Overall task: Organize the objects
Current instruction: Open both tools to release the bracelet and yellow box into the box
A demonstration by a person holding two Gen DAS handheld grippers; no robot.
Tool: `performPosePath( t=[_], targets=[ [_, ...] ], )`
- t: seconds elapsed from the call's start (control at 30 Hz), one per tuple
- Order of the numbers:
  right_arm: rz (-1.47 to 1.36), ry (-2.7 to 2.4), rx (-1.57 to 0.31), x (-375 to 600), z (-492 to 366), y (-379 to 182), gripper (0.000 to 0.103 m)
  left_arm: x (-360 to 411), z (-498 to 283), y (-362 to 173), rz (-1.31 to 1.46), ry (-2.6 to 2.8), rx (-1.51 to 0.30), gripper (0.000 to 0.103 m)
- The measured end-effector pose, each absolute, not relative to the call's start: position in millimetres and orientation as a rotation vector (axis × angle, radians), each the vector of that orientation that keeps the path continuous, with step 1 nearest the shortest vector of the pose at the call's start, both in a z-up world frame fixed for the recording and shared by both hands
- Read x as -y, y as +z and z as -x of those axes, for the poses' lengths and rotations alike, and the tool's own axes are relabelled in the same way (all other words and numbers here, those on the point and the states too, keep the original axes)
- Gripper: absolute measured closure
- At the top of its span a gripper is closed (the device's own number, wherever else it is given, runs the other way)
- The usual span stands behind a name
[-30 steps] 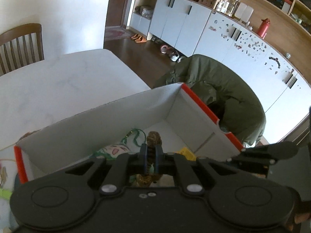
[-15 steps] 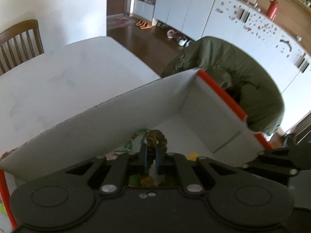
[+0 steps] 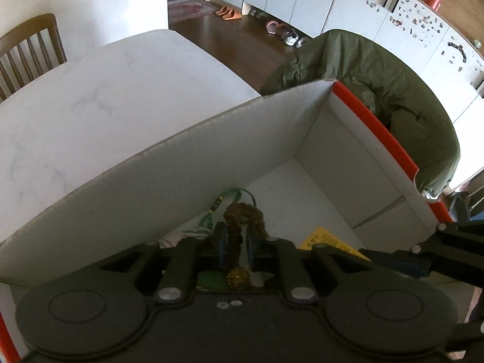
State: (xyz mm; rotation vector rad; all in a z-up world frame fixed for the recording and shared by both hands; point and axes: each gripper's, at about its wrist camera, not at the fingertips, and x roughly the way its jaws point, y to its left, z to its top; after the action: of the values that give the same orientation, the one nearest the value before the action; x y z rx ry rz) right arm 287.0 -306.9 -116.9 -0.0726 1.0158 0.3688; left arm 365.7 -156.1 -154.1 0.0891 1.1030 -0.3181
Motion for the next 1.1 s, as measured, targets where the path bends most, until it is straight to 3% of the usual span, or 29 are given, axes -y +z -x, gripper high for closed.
performPosePath(
  t=[0.07, 0.23, 0.8, 0.93, 1.1],
  targets=[
    [0.073, 0.366, -1.014, 308, -287, -117, 0.072, 157, -365, -153, -0.096, -0.315, -1.099, 0.081],
    [0.091, 0.365, -0.979, 309, -283, -111, 0.072, 160, -360, -148, -0.121, -0.303, -1.076, 0.054],
    [0.005, 0.397, -0.898, 321, -256, -73, 0.072, 140, -315, -108, -0.042, -0.273, -0.967, 0.04],
    [-0.015, 0.383, -0.859, 326, -246, -64, 0.06, 137, -301, -97, -0.036, -0.268, -0.933, 0.039],
    [-0.024, 0.381, -0.823, 328, -234, -53, 0.06, 134, -282, -81, -0.03, -0.264, -0.89, 0.034]
  ],
)
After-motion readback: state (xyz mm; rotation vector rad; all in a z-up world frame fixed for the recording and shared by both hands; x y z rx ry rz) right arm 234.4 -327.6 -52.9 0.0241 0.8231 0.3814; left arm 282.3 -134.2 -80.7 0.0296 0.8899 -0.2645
